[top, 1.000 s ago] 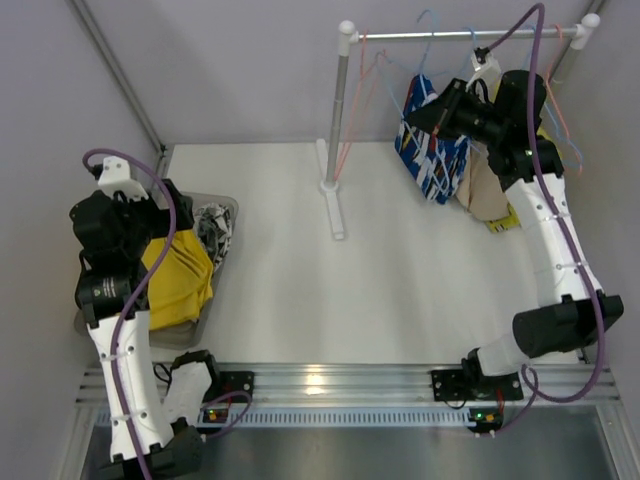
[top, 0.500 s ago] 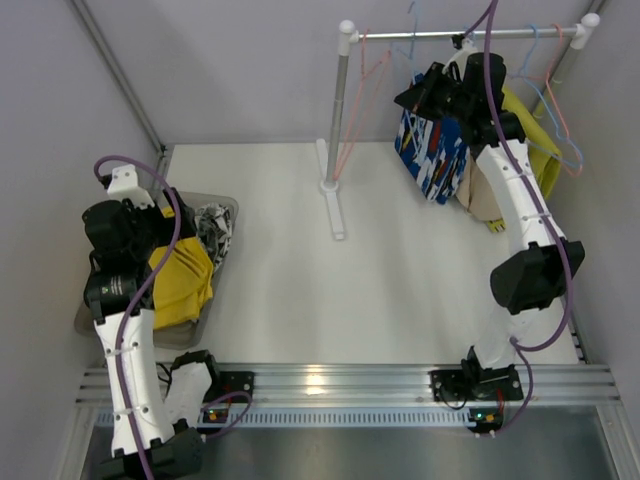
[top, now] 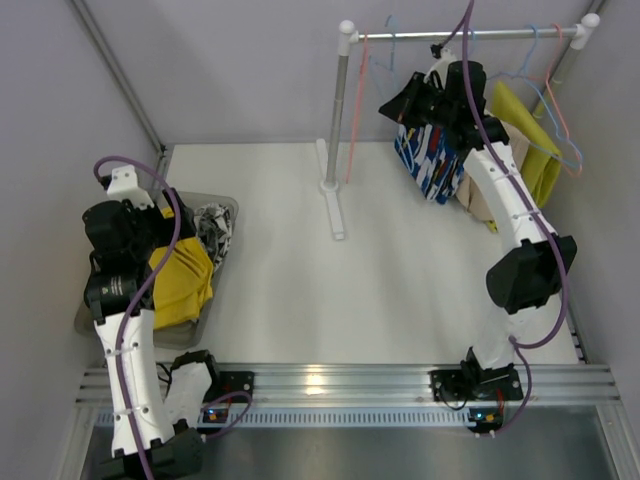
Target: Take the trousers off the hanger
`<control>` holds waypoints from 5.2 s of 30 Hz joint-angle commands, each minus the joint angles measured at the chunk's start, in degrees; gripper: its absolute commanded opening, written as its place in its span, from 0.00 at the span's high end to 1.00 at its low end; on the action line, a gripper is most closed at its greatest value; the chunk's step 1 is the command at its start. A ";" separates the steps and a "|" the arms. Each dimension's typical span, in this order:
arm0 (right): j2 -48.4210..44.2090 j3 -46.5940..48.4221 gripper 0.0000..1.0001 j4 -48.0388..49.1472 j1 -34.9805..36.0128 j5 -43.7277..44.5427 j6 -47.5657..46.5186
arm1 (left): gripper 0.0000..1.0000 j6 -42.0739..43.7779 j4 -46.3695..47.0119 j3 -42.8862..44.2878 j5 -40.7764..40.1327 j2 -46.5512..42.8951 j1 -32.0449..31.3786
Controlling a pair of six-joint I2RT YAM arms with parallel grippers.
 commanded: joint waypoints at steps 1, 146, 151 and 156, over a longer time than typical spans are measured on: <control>-3.69 -2.17 1.00 3.45 1.16 -0.16 -0.73 | 0.01 -0.11 1.61 -0.52 -0.59 -0.97 0.16; -41.04 -24.41 1.00 28.42 -21.43 -25.12 31.08 | 0.01 19.99 37.11 0.54 2.35 5.62 -27.50; -44.12 -23.97 1.00 25.08 -21.43 -23.10 31.09 | 0.01 32.28 47.12 -4.64 -7.26 5.88 -50.34; -46.32 -22.22 1.00 22.61 -21.43 -21.16 30.38 | 0.01 42.68 58.62 -13.34 -13.68 7.46 -71.60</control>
